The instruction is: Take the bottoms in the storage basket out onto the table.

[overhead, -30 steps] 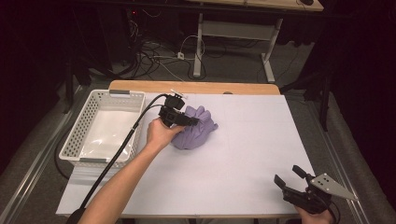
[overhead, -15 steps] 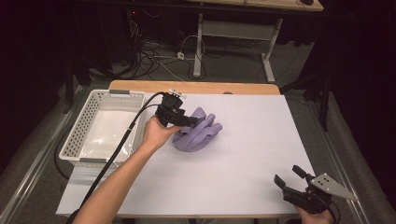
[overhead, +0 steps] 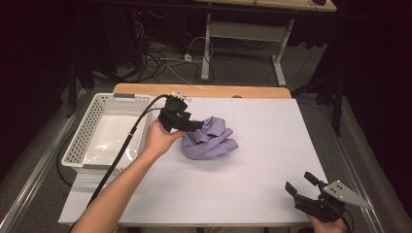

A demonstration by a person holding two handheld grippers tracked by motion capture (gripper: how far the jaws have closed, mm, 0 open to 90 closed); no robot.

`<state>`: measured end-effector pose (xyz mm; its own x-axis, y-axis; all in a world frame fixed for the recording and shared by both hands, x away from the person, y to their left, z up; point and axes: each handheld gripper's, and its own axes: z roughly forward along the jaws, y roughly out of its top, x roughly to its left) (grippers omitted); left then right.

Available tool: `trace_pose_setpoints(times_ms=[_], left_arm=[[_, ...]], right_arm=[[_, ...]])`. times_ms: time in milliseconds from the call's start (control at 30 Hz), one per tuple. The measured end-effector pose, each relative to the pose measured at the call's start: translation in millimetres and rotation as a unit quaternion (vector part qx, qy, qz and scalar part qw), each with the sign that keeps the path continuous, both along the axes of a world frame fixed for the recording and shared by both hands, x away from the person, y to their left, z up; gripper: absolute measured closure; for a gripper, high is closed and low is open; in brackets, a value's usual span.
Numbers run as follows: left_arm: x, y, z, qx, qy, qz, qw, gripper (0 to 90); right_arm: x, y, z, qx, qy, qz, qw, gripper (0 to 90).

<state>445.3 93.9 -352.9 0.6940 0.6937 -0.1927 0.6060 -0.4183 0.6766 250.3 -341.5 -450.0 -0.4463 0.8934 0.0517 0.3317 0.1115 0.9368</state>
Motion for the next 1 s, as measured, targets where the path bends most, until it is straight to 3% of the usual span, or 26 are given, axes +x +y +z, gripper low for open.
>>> trace_pose_setpoints(times_ms=[367,1000], left_arm=[[-3.3,6.8,1.1,-0.005,-0.002,0.000,1.0000,34.8],[-14.9,35.0,5.5,-0.016,-0.016,0.013,0.9997,34.9]], right_arm=[[0.0,0.0,0.0,0.000,0.000,0.000,1.0000,19.6],[0.1,0.2,0.0,-0.002,0.001,0.001,1.0000,19.7]])
